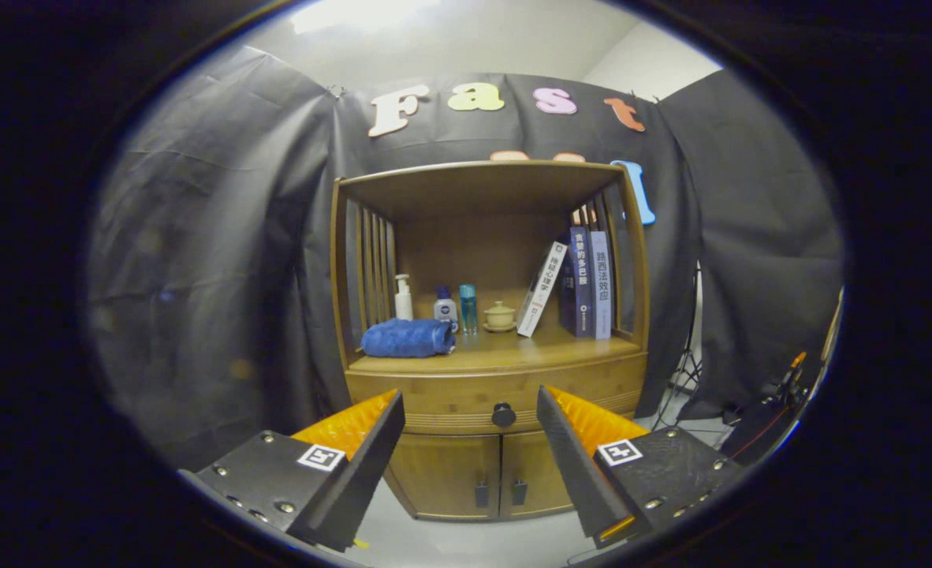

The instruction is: Pull open the drawer, take out the items inside it, and place them on the countertop above the cabinet.

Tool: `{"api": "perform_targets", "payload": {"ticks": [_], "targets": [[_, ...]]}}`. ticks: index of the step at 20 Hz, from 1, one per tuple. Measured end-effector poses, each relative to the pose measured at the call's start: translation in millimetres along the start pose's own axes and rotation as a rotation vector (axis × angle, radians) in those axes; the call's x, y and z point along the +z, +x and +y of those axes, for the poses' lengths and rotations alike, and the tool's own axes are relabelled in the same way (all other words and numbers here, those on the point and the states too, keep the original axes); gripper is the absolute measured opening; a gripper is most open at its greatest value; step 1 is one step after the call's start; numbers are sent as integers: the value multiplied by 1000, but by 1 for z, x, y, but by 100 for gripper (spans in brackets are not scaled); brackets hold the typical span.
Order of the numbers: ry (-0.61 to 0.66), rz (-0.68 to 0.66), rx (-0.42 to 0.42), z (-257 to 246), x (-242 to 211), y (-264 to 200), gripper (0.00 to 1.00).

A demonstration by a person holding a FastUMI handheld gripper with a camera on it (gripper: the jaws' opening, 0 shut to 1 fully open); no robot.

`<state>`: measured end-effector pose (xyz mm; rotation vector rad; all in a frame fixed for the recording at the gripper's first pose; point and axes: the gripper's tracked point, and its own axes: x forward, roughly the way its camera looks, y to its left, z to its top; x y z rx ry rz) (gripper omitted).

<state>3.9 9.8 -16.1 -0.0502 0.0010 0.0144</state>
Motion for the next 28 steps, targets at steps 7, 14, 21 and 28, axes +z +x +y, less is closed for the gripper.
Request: {"api": "perform_targets", "payload": {"ticks": [7,14,21,28], "targets": [[-55,-25,5,-7,-24,39,100],[-95,-48,-12,-21,-66,126,100],[-71,85,-74,-42,-148,192,100],[-49,154,-80,-45,-183,213,100]]}}
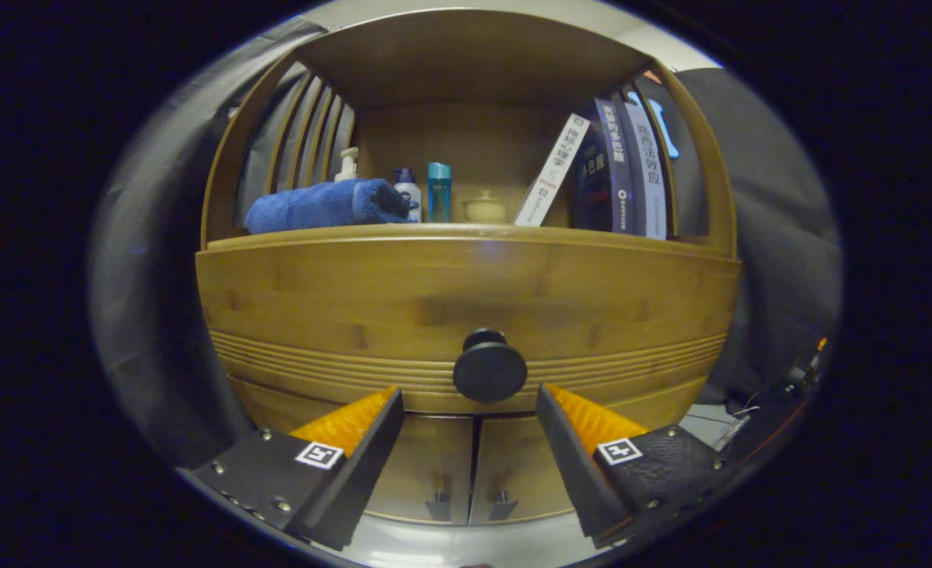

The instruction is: Pull open the drawer, take out the items inside it, and place them on the countertop above the cabinet.

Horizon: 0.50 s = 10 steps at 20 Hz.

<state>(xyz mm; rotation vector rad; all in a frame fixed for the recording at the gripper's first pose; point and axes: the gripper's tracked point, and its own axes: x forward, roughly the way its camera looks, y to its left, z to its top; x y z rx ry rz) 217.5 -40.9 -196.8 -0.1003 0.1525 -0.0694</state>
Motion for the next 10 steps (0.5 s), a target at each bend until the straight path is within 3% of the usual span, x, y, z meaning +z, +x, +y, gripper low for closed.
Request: {"api": "perform_targets", "payload": {"ticks": [2,6,10], "targets": [[34,-47,-22,-4,13,6,100],[49,-48,-56,-8,15,21,53],[-12,-149,-52,-3,39,17,53]]}}
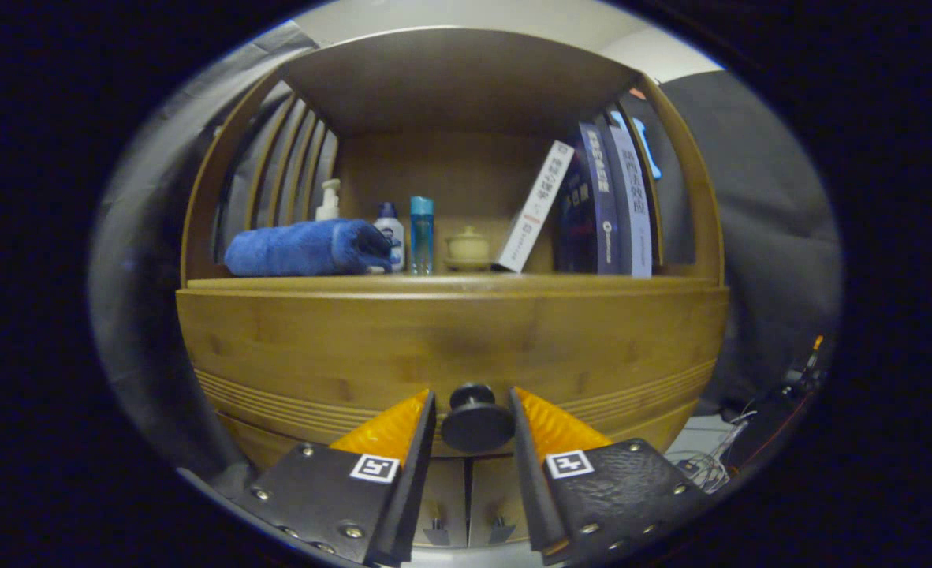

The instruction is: Pull open the drawer, take out the items inside it, and place them on the countertop above the cabinet.

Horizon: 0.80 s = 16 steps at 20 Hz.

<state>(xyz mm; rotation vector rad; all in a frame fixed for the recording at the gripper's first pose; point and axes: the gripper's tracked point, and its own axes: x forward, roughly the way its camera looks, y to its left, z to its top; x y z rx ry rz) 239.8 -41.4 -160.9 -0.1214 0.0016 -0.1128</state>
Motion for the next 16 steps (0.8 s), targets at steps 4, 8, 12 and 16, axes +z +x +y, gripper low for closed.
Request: {"api": "perform_targets", "payload": {"ticks": [4,8,12,16], "targets": [[96,68,66,8,-9,-6,55],[56,93,44,-1,-8,0,55],[14,91,19,-5,-10,-7,35],[-6,81,-18,-11,-12,-37,35]]}}
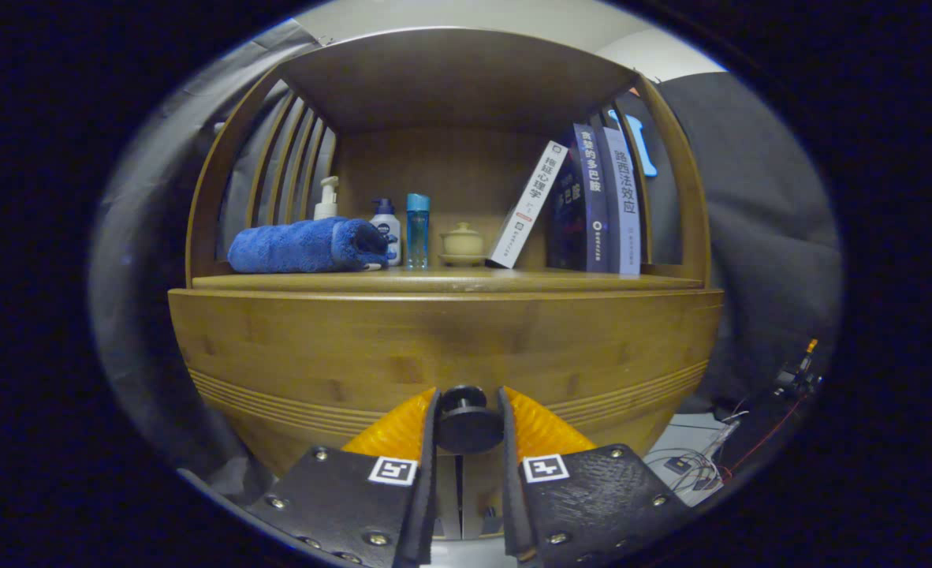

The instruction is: Pull open the drawer, take out the items inside it, and place them on the countertop above the cabinet.

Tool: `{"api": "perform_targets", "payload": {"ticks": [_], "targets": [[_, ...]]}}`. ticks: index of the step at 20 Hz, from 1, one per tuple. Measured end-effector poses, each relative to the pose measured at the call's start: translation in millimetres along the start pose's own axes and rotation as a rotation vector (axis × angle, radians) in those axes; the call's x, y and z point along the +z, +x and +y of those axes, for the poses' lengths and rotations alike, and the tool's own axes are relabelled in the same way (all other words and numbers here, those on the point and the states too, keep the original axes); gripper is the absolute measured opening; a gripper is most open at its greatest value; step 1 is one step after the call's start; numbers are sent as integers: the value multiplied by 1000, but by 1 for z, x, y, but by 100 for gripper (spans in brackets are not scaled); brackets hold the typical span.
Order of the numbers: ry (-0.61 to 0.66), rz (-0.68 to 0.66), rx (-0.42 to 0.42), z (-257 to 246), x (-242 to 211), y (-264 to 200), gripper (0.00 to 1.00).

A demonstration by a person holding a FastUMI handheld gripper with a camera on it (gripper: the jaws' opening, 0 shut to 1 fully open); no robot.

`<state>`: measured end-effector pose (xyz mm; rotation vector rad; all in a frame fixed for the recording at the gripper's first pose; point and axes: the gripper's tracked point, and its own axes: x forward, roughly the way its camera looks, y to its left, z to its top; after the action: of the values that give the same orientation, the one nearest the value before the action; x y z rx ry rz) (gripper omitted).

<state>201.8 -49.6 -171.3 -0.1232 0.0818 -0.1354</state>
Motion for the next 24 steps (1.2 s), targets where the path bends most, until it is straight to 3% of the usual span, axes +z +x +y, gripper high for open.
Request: {"api": "perform_targets", "payload": {"ticks": [21,23,24], "targets": [[-20,78,109,-18,-21,-169,35],[-30,-9,53,-36,-8,-181,34],[-57,-56,42,-43,1,-195,20]]}}
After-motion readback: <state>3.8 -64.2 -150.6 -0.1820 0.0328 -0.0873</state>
